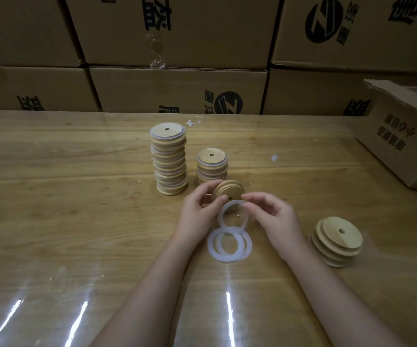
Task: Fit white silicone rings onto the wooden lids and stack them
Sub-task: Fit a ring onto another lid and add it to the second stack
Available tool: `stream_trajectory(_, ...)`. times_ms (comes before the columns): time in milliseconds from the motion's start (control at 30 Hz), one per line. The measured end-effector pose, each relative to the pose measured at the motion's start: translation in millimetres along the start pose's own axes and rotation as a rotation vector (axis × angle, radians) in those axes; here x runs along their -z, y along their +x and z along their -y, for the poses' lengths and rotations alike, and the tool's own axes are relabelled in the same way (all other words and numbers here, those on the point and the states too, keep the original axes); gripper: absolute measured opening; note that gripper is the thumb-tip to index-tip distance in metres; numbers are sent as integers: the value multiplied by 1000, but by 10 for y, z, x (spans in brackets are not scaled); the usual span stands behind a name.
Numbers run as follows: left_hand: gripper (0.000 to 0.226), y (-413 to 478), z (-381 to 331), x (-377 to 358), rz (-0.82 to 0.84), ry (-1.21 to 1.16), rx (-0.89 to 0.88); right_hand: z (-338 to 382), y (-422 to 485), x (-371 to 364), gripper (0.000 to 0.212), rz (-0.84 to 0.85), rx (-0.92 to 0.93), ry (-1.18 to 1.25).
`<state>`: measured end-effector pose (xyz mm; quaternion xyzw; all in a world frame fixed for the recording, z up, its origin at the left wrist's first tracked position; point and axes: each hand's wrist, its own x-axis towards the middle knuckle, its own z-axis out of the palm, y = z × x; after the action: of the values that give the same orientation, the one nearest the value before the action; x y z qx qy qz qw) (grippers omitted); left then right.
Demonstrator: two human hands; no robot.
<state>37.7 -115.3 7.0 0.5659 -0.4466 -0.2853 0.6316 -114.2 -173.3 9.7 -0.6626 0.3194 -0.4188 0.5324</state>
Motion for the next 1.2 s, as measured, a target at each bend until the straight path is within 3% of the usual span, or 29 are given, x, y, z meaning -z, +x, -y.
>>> stream_trajectory(100, 31, -10, 13, -12, 31, 122, -34, -17, 6, 10, 20, -83, 50, -58)
stream_trajectory(300, 29, -47, -17, -56, 10, 121, -65, -65, 20, -10, 24, -177, 120, -118)
stream_trajectory(500, 16, -66, -25, -50, 57, 221, -155, -60, 38, -16, 27, -189, 249, -211)
stream_trajectory(633, 5, -79, 4, -61, 59, 218, -185, -56, 40, -18, 26, -177, 248, -195)
stream_trajectory(800, 29, -52, 82, -73, 20, 290, -241, -71, 48, -13, 24, -184, 237, -202)
stream_trajectory(1200, 15, -46, 61, -58, -7, 227, -179, -94, 70, 0, 22, -214, 214, -197)
